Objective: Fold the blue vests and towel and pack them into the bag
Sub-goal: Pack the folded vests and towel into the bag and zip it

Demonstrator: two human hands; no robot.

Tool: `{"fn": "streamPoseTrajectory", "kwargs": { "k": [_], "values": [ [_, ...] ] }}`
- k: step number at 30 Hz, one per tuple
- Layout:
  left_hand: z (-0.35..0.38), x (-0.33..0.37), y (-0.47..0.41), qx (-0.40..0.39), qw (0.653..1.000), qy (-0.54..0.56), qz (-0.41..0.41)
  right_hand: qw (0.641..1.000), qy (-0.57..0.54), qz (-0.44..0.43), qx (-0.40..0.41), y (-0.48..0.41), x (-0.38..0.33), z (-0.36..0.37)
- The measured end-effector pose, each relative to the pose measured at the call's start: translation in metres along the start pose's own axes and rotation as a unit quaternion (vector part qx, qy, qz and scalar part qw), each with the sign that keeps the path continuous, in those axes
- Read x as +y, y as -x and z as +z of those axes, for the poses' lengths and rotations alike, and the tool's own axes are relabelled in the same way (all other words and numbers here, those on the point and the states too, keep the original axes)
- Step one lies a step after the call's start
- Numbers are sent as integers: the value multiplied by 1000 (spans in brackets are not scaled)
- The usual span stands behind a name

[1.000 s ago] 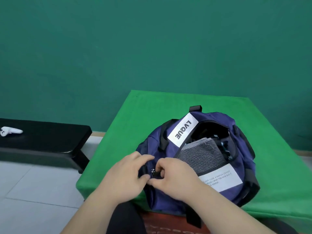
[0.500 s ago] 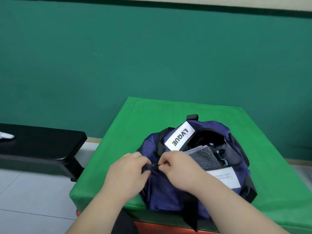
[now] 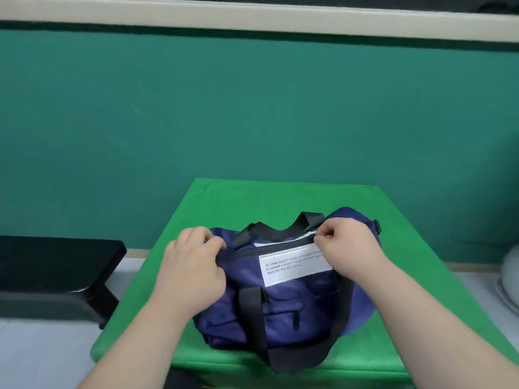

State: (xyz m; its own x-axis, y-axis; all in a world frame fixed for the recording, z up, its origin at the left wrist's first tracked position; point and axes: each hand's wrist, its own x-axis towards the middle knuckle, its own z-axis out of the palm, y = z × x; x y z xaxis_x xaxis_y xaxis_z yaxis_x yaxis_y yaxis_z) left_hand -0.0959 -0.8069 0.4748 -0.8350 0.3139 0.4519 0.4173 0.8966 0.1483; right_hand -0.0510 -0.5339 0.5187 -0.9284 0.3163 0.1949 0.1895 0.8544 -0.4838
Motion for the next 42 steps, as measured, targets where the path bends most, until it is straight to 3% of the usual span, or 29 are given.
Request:
{"fn": "streamPoseTrajectory", "kwargs": {
  "k": [6,12,16,19,25,29,32,42],
  "values": [
    [13,80,-24,-42,993,-4,107,1000,-19,-15,4,4,2,1],
    [22,94,-42,-85,994,25,71,999,-8,-11,32,-8,26,-1],
    [20,76,-42,-78,995,49,38,993,9,85,80,-26,75,-31],
    [19,75,-43,-81,995,49,39,991,35,114,65,-34,100,-46],
    [19,83,-50,-75,994,48,57,993,94,-5,75,-36,96,-37],
    [18,85,-55,-67,993,58,77,984,111,-129,-52,-50,88,-29],
    [20,86,-61,-64,993,57,86,978,135,-147,-67,-63,86,-27],
    [0,92,-162,-21,992,79,98,986,79,-135,49,-120,82,-57]
  ]
}}
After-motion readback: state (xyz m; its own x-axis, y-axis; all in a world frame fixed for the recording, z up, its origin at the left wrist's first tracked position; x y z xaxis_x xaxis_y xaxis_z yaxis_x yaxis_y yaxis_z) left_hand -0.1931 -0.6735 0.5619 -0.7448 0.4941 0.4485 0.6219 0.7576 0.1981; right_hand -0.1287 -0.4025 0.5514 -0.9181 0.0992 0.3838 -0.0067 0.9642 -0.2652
